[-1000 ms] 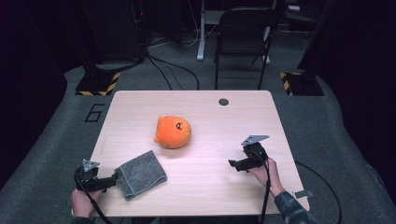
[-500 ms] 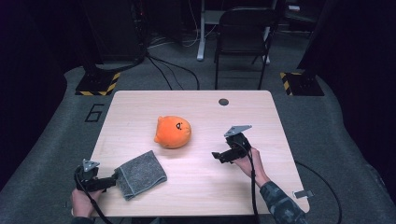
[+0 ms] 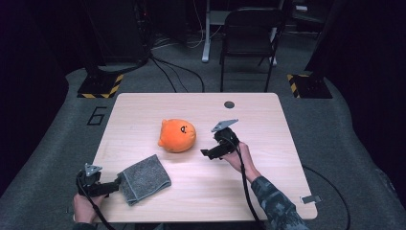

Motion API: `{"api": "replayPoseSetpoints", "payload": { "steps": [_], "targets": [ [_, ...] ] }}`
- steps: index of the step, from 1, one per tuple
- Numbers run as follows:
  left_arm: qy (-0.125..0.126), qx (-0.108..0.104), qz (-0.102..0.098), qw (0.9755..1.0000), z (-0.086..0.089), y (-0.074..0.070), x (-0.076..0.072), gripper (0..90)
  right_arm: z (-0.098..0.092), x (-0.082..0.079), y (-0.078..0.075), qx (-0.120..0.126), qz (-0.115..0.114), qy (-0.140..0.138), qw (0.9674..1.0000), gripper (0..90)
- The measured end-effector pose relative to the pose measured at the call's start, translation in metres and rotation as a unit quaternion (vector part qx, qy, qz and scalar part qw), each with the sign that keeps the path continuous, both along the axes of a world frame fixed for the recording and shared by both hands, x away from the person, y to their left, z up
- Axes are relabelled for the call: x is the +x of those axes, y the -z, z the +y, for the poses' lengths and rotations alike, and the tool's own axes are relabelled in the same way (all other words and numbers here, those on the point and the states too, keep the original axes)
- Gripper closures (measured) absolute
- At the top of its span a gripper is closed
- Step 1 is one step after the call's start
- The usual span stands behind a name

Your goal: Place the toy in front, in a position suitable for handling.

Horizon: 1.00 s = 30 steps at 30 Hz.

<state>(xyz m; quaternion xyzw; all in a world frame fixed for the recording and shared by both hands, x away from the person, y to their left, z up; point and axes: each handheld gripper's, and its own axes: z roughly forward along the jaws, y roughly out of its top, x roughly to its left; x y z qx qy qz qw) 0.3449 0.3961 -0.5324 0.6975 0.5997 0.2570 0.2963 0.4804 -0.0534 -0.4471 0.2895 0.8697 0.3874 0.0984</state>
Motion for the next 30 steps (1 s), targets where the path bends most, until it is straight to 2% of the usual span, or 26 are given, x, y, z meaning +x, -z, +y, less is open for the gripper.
{"api": "replayPoseSetpoints", "payload": {
  "steps": [6,12,16,17,20,22,26,30],
  "targets": [
    [0.001,0.000,0.000,1.0000,0.000,0.000,0.000,0.0,0.022,0.012,-0.003,0.009,0.003,-0.006,0.9999,8.4],
    [0.001,0.000,0.000,1.0000,0.000,0.000,0.000,0.0,0.042,0.027,-0.009,0.009,-0.008,-0.017,0.9998,9.7],
    [0.001,0.000,0.000,1.0000,0.000,0.000,0.000,0.0,0.055,0.036,-0.012,0.006,-0.011,-0.014,0.9998,10.8],
    [0.001,0.000,0.000,1.0000,0.000,0.000,0.000,0.0,0.059,0.037,-0.012,0.006,-0.003,-0.012,0.9999,11.1],
    [0.002,0.000,0.000,1.0000,0.000,0.000,0.000,0.0,0.070,0.043,-0.012,0.008,-0.009,-0.013,0.9999,12.2],
    [0.002,0.000,0.000,1.0000,0.000,0.000,0.000,0.0,0.077,0.046,-0.011,0.005,-0.007,-0.011,0.9999,13.7],
    [0.003,0.000,0.000,1.0000,0.000,0.000,0.000,0.0,0.086,0.049,-0.004,-0.015,-0.001,-0.012,0.9998,19.9],
    [0.003,0.000,-0.001,1.0000,0.001,0.000,0.000,0.0,0.086,0.051,0.001,-0.020,-0.005,-0.004,0.9998,27.8]
  ]
}}
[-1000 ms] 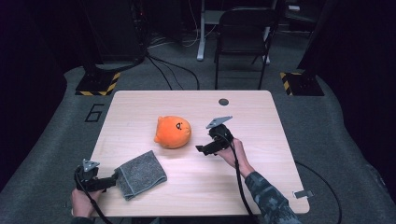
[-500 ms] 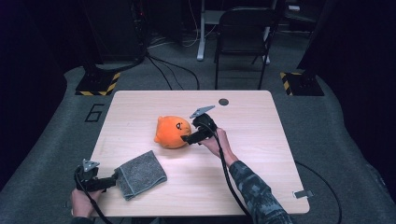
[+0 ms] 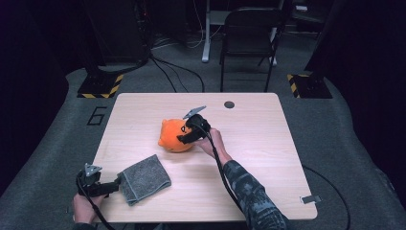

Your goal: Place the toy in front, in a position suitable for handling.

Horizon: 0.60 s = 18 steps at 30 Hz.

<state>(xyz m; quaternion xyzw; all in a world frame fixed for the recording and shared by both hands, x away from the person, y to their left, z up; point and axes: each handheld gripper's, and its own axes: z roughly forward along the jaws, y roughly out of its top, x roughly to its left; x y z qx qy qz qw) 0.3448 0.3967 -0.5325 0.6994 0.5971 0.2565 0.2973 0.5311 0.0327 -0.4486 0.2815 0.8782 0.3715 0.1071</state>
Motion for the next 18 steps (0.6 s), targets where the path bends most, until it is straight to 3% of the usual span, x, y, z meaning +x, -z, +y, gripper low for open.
{"api": "replayPoseSetpoints", "payload": {
  "steps": [10,18],
  "targets": [
    [0.000,0.000,0.000,1.0000,0.0000,0.0000,0.0000,0.0,-0.0027,-0.0022,0.0085,-0.007,0.004,0.005,1.0000,51.9],
    [0.000,0.000,0.000,1.0000,0.0000,0.0000,0.0000,0.0,-0.0014,-0.0048,0.0084,0.001,-0.017,-0.001,0.9999,71.3]
  ]
}}
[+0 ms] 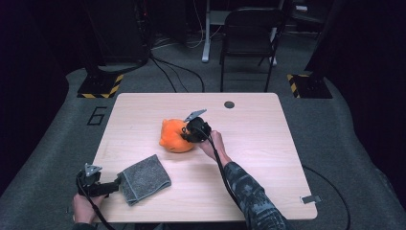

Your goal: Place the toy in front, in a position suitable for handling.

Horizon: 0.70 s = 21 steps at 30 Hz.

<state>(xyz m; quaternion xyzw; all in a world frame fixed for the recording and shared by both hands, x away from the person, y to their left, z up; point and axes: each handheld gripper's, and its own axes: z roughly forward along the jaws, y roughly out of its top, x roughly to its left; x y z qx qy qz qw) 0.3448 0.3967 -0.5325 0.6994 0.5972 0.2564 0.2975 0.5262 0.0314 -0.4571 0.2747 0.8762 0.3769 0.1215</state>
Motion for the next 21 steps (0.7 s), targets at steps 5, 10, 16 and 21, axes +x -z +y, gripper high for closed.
{"api": "replayPoseSetpoints", "payload": {
  "steps": [5,10,16,21],
  "targets": [
    [0.000,0.000,0.000,1.0000,0.000,0.000,0.000,0.0,-0.001,-0.005,-0.006,0.012,-0.012,-0.004,0.9999,74.2],
    [0.000,0.000,0.000,1.0000,0.000,0.000,0.000,0.1,-0.009,-0.010,-0.018,0.024,-0.027,-0.007,0.9993,74.3],
    [-0.001,0.000,-0.003,1.0000,0.000,0.000,0.000,0.1,-0.032,-0.016,-0.037,0.043,-0.039,0.004,0.9983,74.1],
    [0.000,0.000,0.000,1.0000,0.000,0.000,0.000,0.0,-0.054,-0.021,-0.045,0.040,-0.051,0.011,0.9978,73.9]
  ]
}}
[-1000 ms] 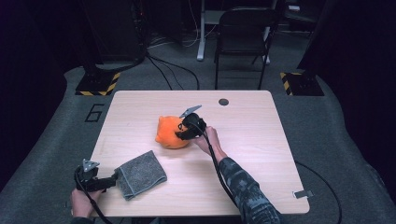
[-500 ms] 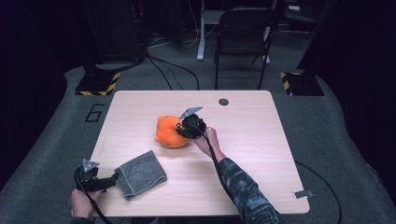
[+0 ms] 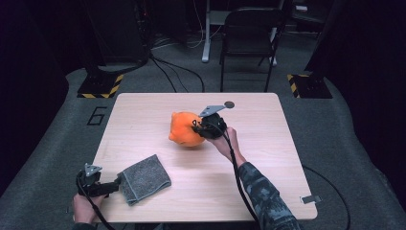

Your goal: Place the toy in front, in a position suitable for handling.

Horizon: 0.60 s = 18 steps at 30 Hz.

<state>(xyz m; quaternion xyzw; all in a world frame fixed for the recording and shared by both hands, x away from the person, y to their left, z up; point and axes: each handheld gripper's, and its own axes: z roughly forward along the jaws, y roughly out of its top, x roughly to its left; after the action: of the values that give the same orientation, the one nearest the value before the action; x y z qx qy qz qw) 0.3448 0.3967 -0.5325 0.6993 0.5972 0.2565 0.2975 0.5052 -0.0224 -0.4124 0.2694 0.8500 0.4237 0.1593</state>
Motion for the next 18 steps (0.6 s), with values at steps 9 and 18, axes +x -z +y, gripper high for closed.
{"api": "replayPoseSetpoints", "payload": {
  "steps": [9,18],
  "targets": [
    [0.000,0.000,0.000,1.0000,0.000,0.000,0.000,0.0,-0.032,-0.013,0.001,-0.010,0.000,0.018,0.9998,73.7],
    [0.000,0.000,0.000,1.0000,0.000,0.000,0.000,0.1,-0.052,-0.023,0.013,-0.021,0.006,0.032,0.9992,73.4]
  ]
}}
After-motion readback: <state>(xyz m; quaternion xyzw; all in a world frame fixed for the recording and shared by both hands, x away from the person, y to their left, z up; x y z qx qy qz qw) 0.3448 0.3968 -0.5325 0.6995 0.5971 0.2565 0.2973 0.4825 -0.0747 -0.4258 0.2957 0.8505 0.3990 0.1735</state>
